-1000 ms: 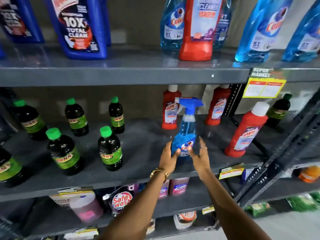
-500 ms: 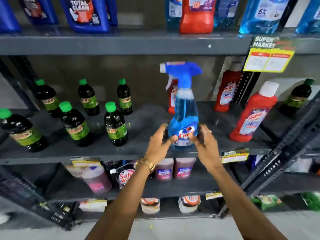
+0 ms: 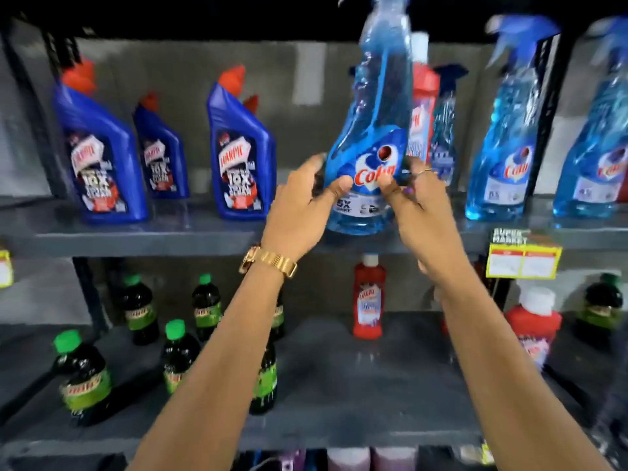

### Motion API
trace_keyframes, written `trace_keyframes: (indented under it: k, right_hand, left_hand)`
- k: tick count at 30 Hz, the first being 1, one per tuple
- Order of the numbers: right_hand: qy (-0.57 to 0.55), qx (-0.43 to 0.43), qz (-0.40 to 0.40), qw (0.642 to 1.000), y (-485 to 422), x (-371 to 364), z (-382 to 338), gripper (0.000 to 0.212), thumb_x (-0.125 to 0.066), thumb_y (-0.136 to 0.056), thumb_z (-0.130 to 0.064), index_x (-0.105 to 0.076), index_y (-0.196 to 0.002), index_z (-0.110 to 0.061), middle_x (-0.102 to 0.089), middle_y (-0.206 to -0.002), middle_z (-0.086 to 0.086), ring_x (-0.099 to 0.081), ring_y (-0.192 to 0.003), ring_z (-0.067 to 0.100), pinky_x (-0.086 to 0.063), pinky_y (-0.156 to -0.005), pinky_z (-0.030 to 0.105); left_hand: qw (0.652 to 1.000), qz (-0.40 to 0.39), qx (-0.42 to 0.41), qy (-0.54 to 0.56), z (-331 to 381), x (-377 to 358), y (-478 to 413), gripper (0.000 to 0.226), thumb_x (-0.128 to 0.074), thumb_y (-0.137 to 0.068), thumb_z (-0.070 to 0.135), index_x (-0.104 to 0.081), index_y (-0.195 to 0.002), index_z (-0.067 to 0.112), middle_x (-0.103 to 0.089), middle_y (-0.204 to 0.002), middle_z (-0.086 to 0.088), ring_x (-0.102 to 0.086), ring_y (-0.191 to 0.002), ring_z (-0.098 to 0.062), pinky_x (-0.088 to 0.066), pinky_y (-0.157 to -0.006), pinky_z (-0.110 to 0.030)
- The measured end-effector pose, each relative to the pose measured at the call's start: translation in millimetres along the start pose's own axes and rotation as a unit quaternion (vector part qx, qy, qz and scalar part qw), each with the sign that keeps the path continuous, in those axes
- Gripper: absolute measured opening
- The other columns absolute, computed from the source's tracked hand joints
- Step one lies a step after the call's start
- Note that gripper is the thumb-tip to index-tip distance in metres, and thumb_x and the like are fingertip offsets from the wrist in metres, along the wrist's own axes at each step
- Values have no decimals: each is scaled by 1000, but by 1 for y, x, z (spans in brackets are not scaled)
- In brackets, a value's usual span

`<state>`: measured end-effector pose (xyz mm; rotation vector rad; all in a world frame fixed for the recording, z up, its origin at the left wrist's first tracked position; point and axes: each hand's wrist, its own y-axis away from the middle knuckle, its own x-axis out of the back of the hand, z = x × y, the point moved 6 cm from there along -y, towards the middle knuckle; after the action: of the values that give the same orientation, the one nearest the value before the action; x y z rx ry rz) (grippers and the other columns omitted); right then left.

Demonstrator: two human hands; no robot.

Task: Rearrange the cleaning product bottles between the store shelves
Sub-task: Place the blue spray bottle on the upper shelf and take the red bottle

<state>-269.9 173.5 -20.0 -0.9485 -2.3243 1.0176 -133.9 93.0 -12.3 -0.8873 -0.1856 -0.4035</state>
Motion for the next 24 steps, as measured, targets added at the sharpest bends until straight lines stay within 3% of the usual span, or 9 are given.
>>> trace_keyframes:
  k: [2, 4, 7, 11, 18, 21, 24]
  right_hand:
    - [0, -23, -16, 1000, -23, -15, 7, 29, -56, -93, -18, -55, -120, -7, -67, -118, 8, -64, -105, 14, -53, -90, 30]
    - [37, -33, -24, 998, -38, -28, 16, 27, -56, -92, -15, -57, -116, -2, -67, -118, 15, -63, -104, 22, -48, -84, 26]
    - [80, -63, -18, 995, -46, -42, 33, 25, -56, -93, -14, -56, -113, 0, -64, -115, 19, -60, -103, 26, -42, -80, 25]
    - [88, -86, -13, 992, -56, -51, 45, 27, -51, -94, -11, -53, -118, 1, -63, -118, 20, -59, -110, 31, -47, -94, 38]
    - [197, -100, -54, 974, -45, -53, 46, 32, -48, -96, -18, -51, -122, -1, -62, -123, 21, -57, -115, 37, -46, -98, 46]
    - [229, -64, -30, 971, -35, -34, 30, 27, -52, -95, -21, -60, -112, -3, -69, -111, 19, -62, -106, 33, -49, -90, 39]
    - [239, 4, 65, 969, -37, -2, 10, 21, -54, -93, -22, -65, -102, -7, -69, -106, 16, -63, -100, 31, -48, -87, 37]
  left_hand:
    - [1000, 3, 16, -14, -9, 5, -19, 32, -57, -91, 32, -57, -119, 15, -70, -112, -3, -66, -104, -21, -53, -93, -50]
    - [999, -4, 45, -24, -23, 4, -33, 28, -57, -92, 28, -57, -114, 10, -70, -110, -7, -66, -103, -27, -52, -91, -53]
    - [996, -11, 77, -51, -43, -1, -44, 15, -57, -93, 27, -55, -100, 14, -67, -97, -5, -65, -96, -27, -53, -83, -43]
    - [994, -14, 105, -24, -57, -9, -56, 25, -55, -94, 24, -57, -115, 13, -69, -113, -13, -65, -105, -28, -52, -92, -50]
    - [991, 11, 100, -94, -68, -16, -58, 36, -54, -94, 28, -50, -128, 15, -65, -123, -12, -55, -118, -35, -46, -98, -49]
    - [975, 125, 5, -185, -43, -9, -43, 55, -61, -89, 18, -40, -139, 14, -46, -141, -17, -41, -131, -34, -33, -111, -47]
    - [941, 214, -189, -180, -2, -18, -27, 44, -62, -87, 5, -53, -129, 7, -52, -131, -19, -50, -121, -31, -40, -105, -41]
